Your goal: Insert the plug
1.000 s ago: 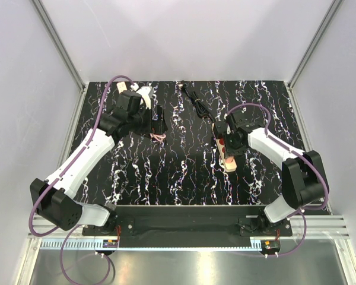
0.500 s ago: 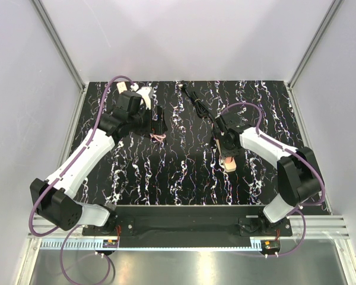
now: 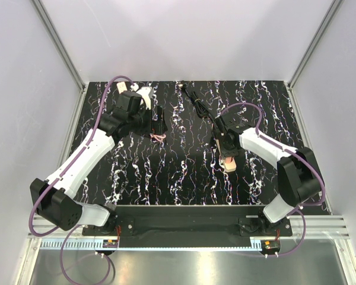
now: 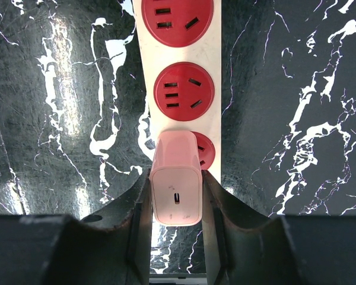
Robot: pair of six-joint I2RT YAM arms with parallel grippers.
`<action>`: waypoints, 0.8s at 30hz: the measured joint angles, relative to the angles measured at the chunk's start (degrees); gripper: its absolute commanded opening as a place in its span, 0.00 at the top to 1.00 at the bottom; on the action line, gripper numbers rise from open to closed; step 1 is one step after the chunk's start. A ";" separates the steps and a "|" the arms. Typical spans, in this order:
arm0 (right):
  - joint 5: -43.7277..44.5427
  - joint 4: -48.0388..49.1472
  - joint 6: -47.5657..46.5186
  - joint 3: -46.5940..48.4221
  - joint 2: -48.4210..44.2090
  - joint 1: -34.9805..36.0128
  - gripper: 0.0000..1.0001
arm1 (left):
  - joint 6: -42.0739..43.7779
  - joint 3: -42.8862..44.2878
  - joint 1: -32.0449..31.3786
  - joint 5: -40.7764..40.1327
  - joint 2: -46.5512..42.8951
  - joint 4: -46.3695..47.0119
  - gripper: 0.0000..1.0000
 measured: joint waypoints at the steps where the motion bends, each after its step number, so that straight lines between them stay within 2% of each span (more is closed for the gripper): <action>1: 0.15 0.00 0.09 -0.02 -0.04 0.04 0.77 | 0.00 -0.04 0.00 0.00 0.00 0.04 0.01; 4: 0.66 0.26 0.26 -0.28 -0.24 0.28 0.77 | 0.00 -0.09 0.00 0.00 0.00 0.02 0.01; 6: 0.87 0.48 0.33 -0.44 -0.37 0.42 0.73 | 0.00 -0.09 0.00 0.00 0.00 0.04 0.01; 7: 0.87 0.50 0.33 -0.44 -0.39 0.42 0.69 | 0.00 -0.09 0.00 0.00 0.00 0.04 0.01; 8: 0.90 0.61 0.33 -0.48 -0.52 0.42 0.58 | 0.00 -0.09 0.00 0.00 0.00 0.04 0.01; 11: 0.81 2.12 1.36 -1.25 -1.07 0.42 0.50 | 0.00 -0.09 0.00 0.00 0.00 0.04 0.01; 12: 0.70 2.78 1.68 -1.77 -0.02 0.39 0.42 | 0.00 -0.09 0.00 0.00 0.00 0.04 0.01; 15: -0.50 3.45 2.40 -1.60 0.31 0.55 0.31 | 0.02 -0.09 0.00 0.02 0.00 0.07 0.01; 20: -2.80 3.39 2.75 -1.62 -1.46 0.66 0.21 | 0.02 -0.09 0.00 0.00 0.00 0.07 0.01; 24: -3.13 1.51 2.71 -1.03 -4.92 0.70 0.17 | 0.02 -0.11 0.00 -0.07 0.00 0.09 0.01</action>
